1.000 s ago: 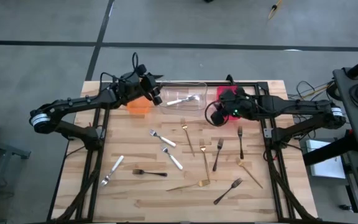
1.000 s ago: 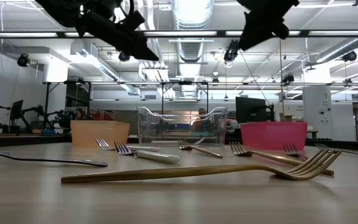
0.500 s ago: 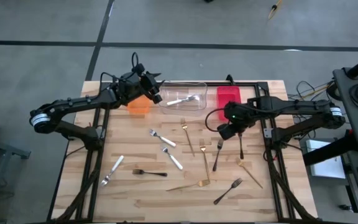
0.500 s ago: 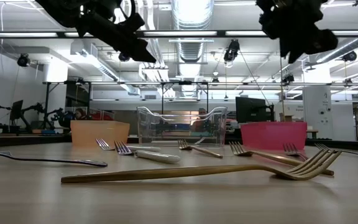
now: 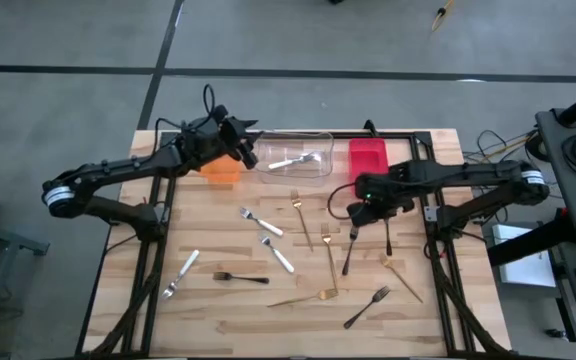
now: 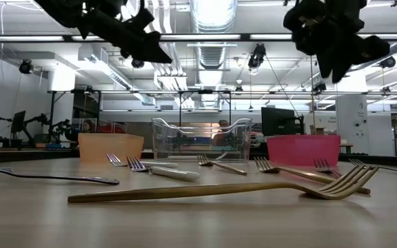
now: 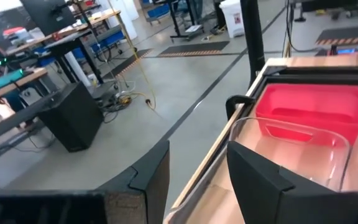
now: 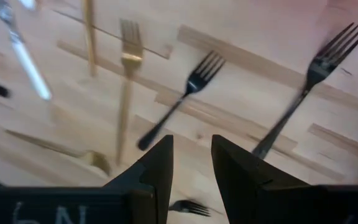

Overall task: Sort silverware by color (type)
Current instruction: Put the black fork into the red bin

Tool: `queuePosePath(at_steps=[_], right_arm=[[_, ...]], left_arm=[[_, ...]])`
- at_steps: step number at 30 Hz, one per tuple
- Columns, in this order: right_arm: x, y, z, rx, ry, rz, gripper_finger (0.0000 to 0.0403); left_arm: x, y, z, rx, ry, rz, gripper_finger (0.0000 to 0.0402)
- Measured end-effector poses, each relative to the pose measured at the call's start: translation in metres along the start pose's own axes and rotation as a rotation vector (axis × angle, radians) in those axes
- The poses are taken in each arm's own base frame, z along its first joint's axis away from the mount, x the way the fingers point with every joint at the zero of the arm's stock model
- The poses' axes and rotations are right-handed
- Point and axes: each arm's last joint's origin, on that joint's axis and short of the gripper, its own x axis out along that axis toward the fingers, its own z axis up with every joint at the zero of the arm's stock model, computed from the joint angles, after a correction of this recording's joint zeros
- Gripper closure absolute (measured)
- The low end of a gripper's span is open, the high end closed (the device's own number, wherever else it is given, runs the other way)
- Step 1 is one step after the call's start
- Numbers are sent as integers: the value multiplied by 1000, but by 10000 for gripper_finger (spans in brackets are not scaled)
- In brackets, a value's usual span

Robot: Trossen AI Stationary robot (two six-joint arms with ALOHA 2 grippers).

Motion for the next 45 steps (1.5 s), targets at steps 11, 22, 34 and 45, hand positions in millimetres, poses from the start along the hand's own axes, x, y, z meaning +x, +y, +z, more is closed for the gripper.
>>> queuePosePath(at_steps=[11, 22, 34, 45], right_arm=[[45, 4, -6, -79, 139, -142, 303], [84, 21, 5, 10, 131, -163, 303], [107, 27, 9, 40, 173, -202, 256], [109, 32, 8, 109, 151, -171, 236]], left_arm=[[-51, 6, -11, -168, -156, -7, 260], [-68, 6, -14, -239, -211, -79, 260], [-67, 5, -19, -188, -198, -77, 260], [-67, 4, -19, -183, -196, -76, 260]])
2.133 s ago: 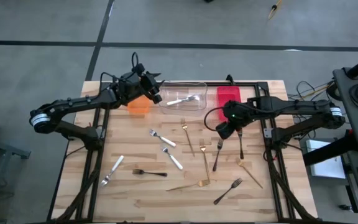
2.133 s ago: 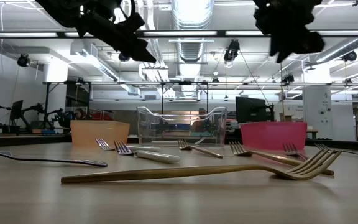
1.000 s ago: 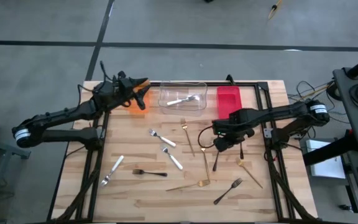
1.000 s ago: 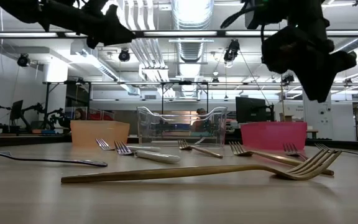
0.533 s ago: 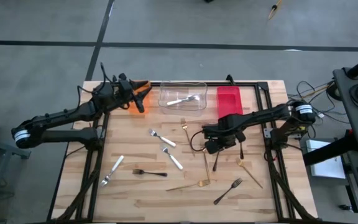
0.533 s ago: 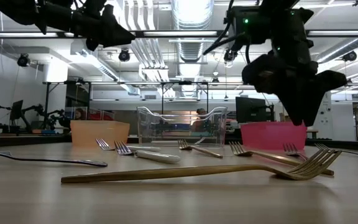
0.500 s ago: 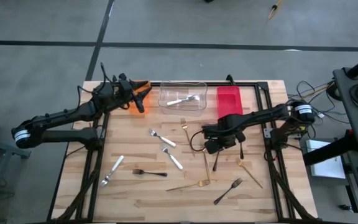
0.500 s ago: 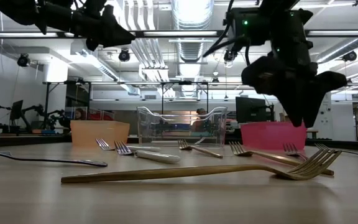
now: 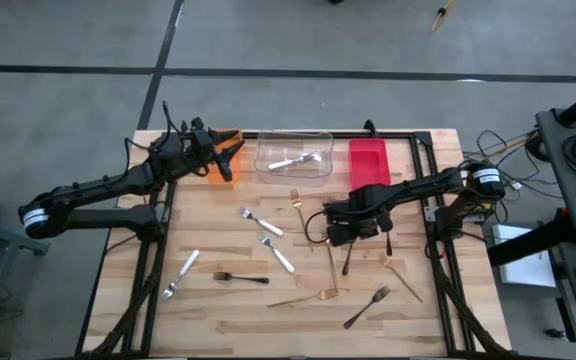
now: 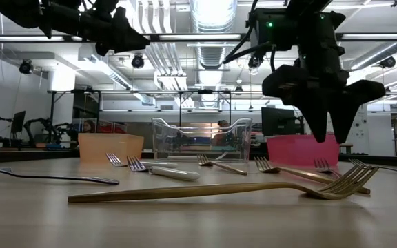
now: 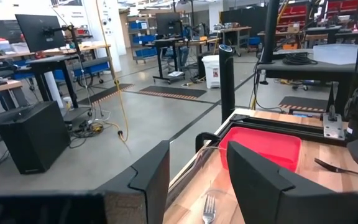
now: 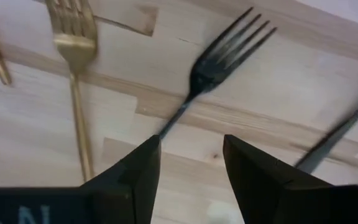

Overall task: Sort silverware by color (type)
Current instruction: Put the black fork into the red bin

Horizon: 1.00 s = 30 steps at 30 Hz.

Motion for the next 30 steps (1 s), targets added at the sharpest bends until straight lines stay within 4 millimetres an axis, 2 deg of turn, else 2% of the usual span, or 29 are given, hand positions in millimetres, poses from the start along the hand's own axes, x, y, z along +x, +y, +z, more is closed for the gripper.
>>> queuePosePath(at_steps=[11, 22, 30], right_arm=[[5, 2, -5, 26, -64, 1, 236], [23, -2, -16, 60, -84, 9, 242], [33, -8, -14, 72, -120, 0, 243]], left_arm=[[0, 0, 0, 11, 0, 0, 260], [0, 0, 0, 11, 0, 0, 260], [0, 0, 0, 11, 0, 0, 260]])
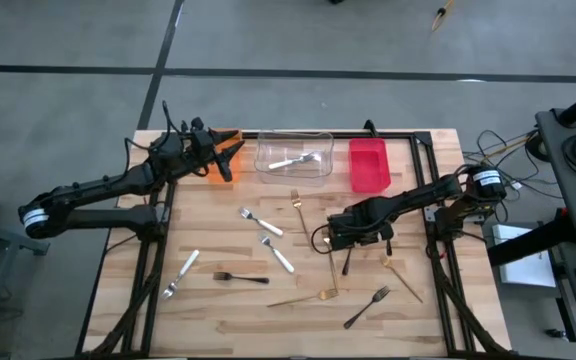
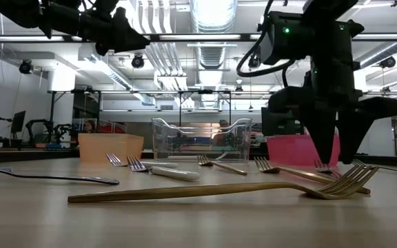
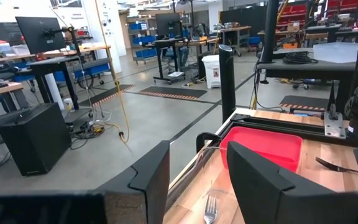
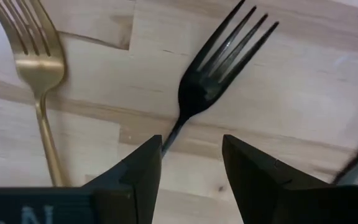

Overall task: Sort silverware by color (type)
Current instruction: Put the black fork into the red bin

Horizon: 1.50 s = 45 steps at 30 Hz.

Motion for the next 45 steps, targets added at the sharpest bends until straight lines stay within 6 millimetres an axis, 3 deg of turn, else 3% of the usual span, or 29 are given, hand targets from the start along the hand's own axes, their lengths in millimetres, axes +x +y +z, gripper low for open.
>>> queuePosePath(at_steps=[12, 29, 45], right_arm=[[5, -1, 1, -7, -40, 11, 248], [20, -11, 2, -12, -48, 42, 332], [21, -10, 2, 12, -66, 47, 372]], left_arm=[[0, 0, 0, 0, 0, 0, 260], [0, 0, 0, 0, 0, 0, 260], [0, 0, 0, 0, 0, 0, 260]])
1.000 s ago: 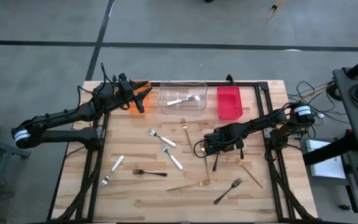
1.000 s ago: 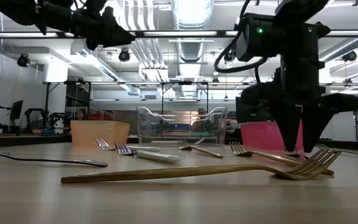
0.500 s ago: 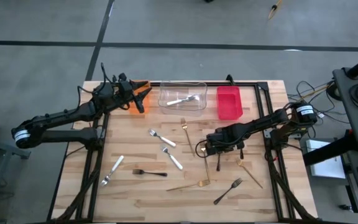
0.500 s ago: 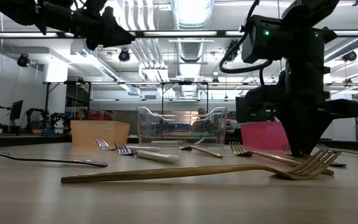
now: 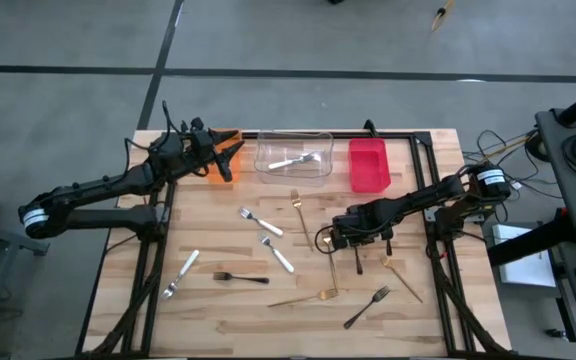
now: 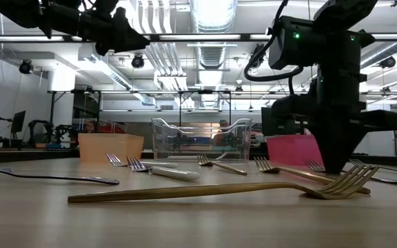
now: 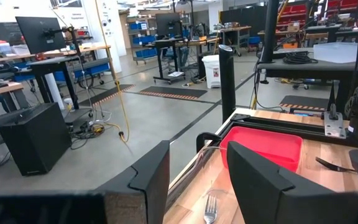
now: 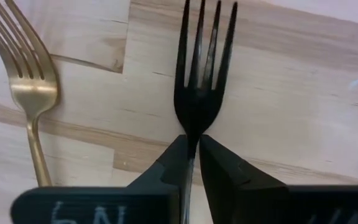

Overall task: Sort silverware by color (type)
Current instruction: Put the black fork into the red bin

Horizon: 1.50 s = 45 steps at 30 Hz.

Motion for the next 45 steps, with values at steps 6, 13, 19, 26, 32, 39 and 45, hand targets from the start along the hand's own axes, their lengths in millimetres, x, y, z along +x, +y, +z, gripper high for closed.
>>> queuePosePath(at_steps=[6, 13, 19, 26, 32, 39, 45], right_arm=[[-5, 0, 1, -34, 3, 20, 391], [-15, -1, 4, -57, -8, 51, 393], [-21, 7, 5, -100, -12, 77, 394], [-35, 19, 12, -121, -24, 128, 394], [-50, 32, 21, -150, -48, 189, 394], [-73, 49, 29, -178, -89, 270, 394], [-96, 62, 44, -223, -168, 332, 394]], left_arm=[[0, 0, 0, 0, 0, 0, 260], [0, 0, 0, 0, 1, 0, 260], [0, 0, 0, 0, 1, 0, 260], [0, 0, 0, 0, 1, 0, 260], [0, 0, 0, 7, 1, 0, 260], [0, 0, 0, 7, 1, 0, 260], [0, 0, 0, 8, 1, 0, 260]])
